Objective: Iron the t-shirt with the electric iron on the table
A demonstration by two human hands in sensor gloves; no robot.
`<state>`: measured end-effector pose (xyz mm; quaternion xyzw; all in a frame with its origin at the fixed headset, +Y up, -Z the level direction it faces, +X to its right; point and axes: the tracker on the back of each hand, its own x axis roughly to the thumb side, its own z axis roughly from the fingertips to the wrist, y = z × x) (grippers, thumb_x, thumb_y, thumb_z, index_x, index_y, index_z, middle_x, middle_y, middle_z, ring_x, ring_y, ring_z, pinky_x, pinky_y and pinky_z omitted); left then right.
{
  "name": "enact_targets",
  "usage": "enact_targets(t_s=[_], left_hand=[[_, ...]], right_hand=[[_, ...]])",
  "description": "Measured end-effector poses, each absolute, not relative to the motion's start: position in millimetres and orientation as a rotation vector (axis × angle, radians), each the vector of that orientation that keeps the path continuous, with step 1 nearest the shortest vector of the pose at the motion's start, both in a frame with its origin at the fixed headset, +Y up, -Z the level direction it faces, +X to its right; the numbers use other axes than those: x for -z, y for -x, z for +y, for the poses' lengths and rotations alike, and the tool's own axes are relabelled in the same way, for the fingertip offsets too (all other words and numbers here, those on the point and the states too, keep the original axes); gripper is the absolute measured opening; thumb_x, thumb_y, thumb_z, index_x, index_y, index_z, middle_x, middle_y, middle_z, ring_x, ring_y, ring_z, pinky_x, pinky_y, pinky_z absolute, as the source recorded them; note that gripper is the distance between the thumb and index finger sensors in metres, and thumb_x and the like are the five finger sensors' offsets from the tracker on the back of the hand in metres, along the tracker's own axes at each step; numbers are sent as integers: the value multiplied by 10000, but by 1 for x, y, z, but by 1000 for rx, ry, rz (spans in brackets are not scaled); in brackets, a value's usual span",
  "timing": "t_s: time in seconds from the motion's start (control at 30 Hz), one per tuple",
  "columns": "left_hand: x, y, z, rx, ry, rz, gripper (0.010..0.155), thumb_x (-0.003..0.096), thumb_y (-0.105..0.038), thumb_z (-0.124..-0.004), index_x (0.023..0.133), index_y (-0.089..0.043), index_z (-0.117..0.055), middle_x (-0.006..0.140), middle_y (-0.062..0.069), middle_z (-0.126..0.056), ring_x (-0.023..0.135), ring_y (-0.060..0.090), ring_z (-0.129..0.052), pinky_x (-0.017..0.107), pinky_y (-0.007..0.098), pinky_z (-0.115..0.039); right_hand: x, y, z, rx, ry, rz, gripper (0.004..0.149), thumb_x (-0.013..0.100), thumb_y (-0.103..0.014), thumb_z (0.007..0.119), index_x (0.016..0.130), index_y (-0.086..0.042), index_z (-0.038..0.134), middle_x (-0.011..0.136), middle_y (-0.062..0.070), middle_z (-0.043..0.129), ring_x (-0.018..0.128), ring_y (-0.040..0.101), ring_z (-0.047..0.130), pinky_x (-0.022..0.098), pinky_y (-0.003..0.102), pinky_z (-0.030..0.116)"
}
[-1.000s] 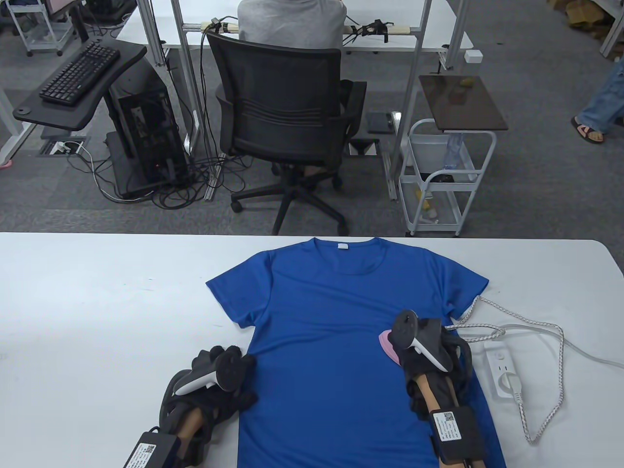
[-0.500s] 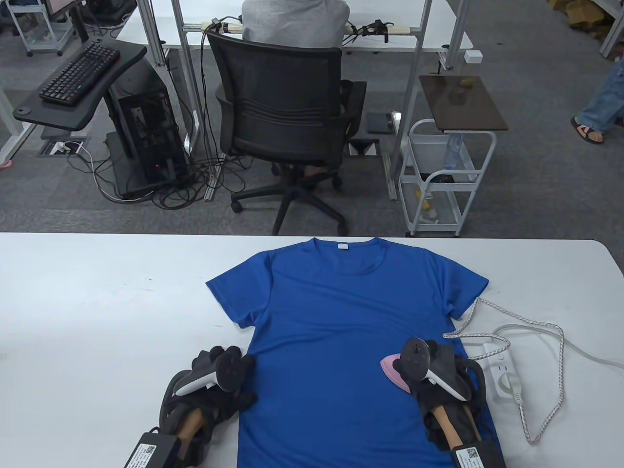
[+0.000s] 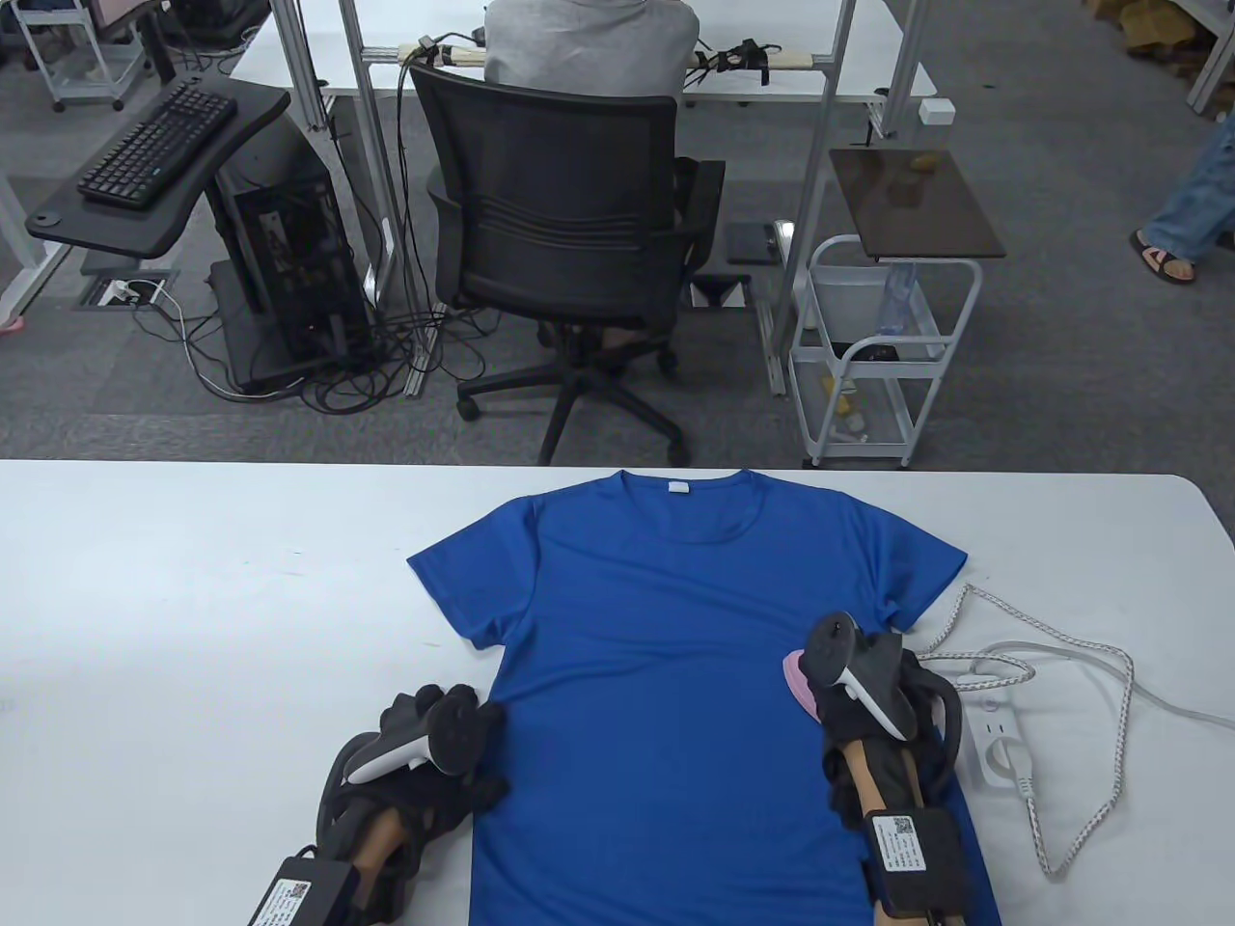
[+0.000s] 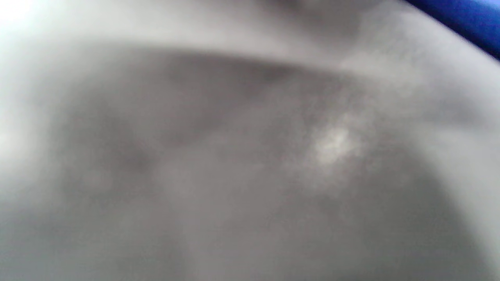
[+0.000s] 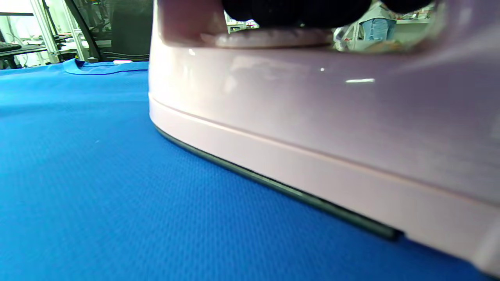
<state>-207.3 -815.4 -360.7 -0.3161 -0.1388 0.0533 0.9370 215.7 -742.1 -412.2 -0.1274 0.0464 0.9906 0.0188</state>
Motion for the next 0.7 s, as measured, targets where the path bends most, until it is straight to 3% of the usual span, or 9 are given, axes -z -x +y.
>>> enact_targets(t_s=[0.7], left_hand=[[361, 207, -815, -103, 650, -282, 799, 470, -618, -485, 1057, -360, -7, 1102, 35, 95, 1015, 406, 84, 683, 635, -75]], right_hand=[[460, -222, -741, -3011, 593, 163, 665, 445, -503, 572, 1011, -158, 530, 813, 140, 736, 628, 390, 772, 582, 624, 623]])
